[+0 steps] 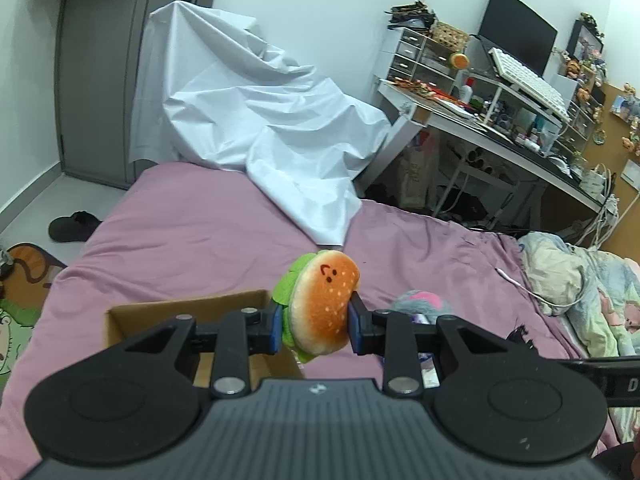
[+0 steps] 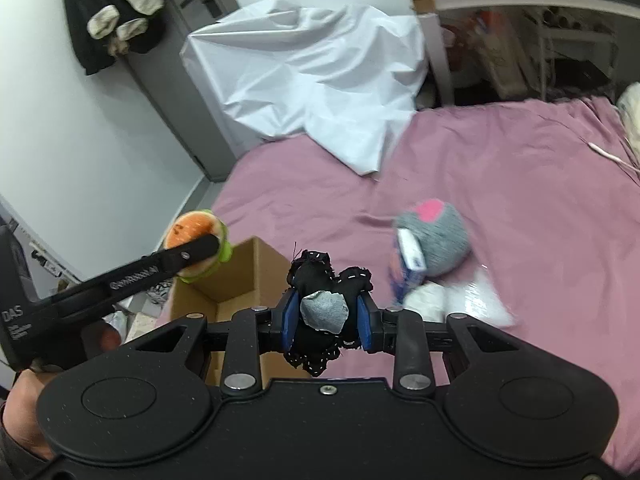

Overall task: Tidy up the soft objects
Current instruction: 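Lift and carry the hamburger with the left tool while the right tool carries the lace item to the box, then open the left tool over the box while the right tool releases the lace item inside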

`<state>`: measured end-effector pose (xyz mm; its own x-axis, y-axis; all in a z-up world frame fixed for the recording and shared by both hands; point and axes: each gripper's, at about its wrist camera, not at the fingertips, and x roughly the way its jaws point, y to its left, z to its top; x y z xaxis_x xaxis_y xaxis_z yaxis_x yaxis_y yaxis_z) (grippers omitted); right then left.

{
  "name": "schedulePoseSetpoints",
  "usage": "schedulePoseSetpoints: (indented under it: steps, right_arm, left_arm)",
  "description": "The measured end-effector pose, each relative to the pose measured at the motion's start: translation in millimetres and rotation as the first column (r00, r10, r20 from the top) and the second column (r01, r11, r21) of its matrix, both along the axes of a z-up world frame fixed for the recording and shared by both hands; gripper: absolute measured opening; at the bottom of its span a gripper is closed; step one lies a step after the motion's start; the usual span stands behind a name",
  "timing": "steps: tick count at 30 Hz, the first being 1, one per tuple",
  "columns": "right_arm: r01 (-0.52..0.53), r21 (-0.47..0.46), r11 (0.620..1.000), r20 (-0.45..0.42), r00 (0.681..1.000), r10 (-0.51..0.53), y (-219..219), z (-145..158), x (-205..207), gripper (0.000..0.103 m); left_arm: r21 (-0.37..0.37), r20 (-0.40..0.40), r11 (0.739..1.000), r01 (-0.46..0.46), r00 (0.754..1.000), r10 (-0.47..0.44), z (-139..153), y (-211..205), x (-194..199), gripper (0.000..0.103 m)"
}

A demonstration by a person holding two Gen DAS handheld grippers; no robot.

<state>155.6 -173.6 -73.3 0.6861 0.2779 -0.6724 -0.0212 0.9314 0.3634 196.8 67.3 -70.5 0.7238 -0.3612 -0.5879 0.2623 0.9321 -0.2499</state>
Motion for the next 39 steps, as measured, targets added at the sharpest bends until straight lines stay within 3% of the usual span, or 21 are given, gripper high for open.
schedulePoseSetpoints:
  steps: [8,33,39]
  right_arm:
    - [-0.034,0.001,0.999,0.04,0.999,0.034,25.0,5.0,10.4,0.03]
    - [-0.085,0.005,0.996,-0.006,0.996,0.085,80.0,-37.6,69.9,0.03]
    - [-0.108,0.014,0.994,0.0,0.994,0.108,95.1,-40.6,75.7,0.031]
  left_arm:
    - [0.011,-0.014,0.999,-0.048,0.999,0.048,-5.5,25.8,7.3,0.03]
    - [0.009,-0.153,0.989,-0.145,0.977,0.145,-72.3,64.6,51.6,0.031]
    - [-0.004,-0.173,0.982,-0.188,0.967,0.185,-72.8,76.5,44.7,0.04]
